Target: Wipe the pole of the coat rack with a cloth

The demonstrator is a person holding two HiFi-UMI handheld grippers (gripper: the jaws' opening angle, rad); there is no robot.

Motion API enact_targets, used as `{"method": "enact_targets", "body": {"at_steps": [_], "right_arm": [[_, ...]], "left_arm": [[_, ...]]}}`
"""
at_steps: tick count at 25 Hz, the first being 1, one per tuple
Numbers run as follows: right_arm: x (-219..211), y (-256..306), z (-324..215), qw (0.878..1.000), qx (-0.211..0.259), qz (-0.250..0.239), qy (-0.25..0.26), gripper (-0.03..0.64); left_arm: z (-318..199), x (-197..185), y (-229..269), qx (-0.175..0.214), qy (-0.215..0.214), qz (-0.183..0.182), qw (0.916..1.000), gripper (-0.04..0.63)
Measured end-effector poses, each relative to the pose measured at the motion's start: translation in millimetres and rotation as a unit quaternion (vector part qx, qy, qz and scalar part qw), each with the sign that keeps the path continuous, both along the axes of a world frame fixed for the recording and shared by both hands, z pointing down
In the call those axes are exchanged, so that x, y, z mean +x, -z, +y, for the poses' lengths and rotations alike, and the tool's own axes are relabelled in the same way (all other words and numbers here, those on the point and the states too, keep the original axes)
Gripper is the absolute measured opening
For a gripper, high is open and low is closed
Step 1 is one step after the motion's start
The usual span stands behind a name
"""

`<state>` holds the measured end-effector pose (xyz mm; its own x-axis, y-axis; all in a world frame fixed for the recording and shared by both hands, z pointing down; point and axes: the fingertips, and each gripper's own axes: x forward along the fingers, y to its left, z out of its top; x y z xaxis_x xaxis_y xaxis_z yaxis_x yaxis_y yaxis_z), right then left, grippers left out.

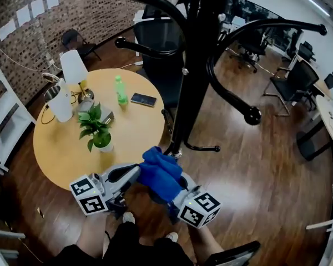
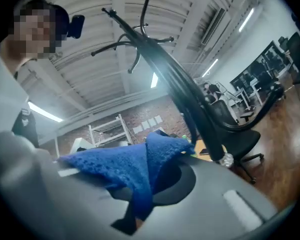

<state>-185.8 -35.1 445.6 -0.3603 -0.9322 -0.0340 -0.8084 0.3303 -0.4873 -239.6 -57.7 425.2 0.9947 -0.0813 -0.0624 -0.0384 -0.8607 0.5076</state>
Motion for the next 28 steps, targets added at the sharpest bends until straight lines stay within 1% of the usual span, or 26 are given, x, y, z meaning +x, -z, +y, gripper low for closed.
{"method": "enact_targets", "body": {"at_steps": [1,2,4,5,6,7,8,10,12,15,16,18,20,21,22,24,26,28], "right_arm": [[14.4,-13.4,7.2,1.000,-0.012,0.008,-0.021,0.024],[30.5,-32.4,14.1,0.998,-0.036,0.021,-0.047,0.025],[56.0,-74.5,26.2,0.990,-0.091,0.063,-0.086,0.023],[62.6,-90.0,29.5,0.986,-0.105,0.092,-0.092,0.023],[64.6,-99.5,29.6,0.983,-0.103,0.120,-0.090,0.024],[63.2,-103.2,26.3,0.983,-0.086,0.141,-0.082,0.023],[60.2,-102.6,20.0,0.983,-0.059,0.157,-0.071,0.025],[59.1,-96.1,4.2,0.980,0.007,0.187,-0.068,0.025],[64.9,-90.4,-9.1,0.968,0.071,0.220,-0.093,0.023],[63.8,-93.6,-21.6,0.948,0.171,0.240,-0.119,0.024],[62.0,-101.8,-24.4,0.940,0.195,0.249,-0.124,0.025],[56.7,-135.0,-28.8,0.929,0.221,0.269,-0.127,0.024],[52.9,-184.3,-30.0,0.924,0.228,0.277,-0.129,0.023],[53.0,-211.9,-29.8,0.924,0.226,0.278,-0.133,0.025],[53.7,-241.1,-29.8,0.926,0.219,0.275,-0.136,0.025],[54.5,-302.8,-29.8,0.936,0.193,0.263,-0.132,0.024],[53.9,-362.8,-30.7,0.945,0.163,0.256,-0.122,0.024],[53.9,-421.8,-32.3,0.957,0.117,0.240,-0.110,0.023]], "left_arm": [[3.8,-0.5,-4.9,-0.003,0.009,-0.007,0.9999,0.003],[6.5,-1.6,-10.2,-0.007,0.017,-0.013,0.9997,0.003],[9.8,-3.3,-23.6,-0.014,0.028,-0.024,0.9992,0.003],[10.8,-2.2,-31.6,-0.017,0.028,-0.027,0.9991,0.002],[11.7,0.6,-40.4,-0.019,0.025,-0.028,0.9991,0.003],[12.7,4.8,-49.8,-0.018,0.019,-0.026,0.9993,0.002],[13.6,10.0,-59.5,-0.017,0.012,-0.020,0.9996,0.003],[16.5,21.0,-80.0,-0.009,-0.003,0.005,0.9999,0.003],[19.8,29.4,-105.0,0.014,-0.019,0.032,0.9992,0.002],[19.1,36.0,-154.0,0.060,-0.034,0.063,0.9956,0.003],[17.8,36.9,-171.3,0.076,-0.035,0.073,0.9938,0.003],[16.9,36.1,-206.4,0.104,-0.034,0.092,0.9897,0.003],[18.6,32.3,-242.3,0.128,-0.033,0.105,0.9856,0.003],[19.3,30.1,-259.5,0.140,-0.033,0.108,0.9837,0.003],[20.0,27.5,-276.1,0.149,-0.032,0.110,0.9822,0.003],[21.1,21.8,-308.2,0.156,-0.028,0.111,0.9811,0.003],[20.2,18.9,-336.4,0.152,-0.019,0.107,0.9823,0.003],[19.5,19.0,-355.9,0.140,-0.015,0.104,0.9846,0.003]]}}
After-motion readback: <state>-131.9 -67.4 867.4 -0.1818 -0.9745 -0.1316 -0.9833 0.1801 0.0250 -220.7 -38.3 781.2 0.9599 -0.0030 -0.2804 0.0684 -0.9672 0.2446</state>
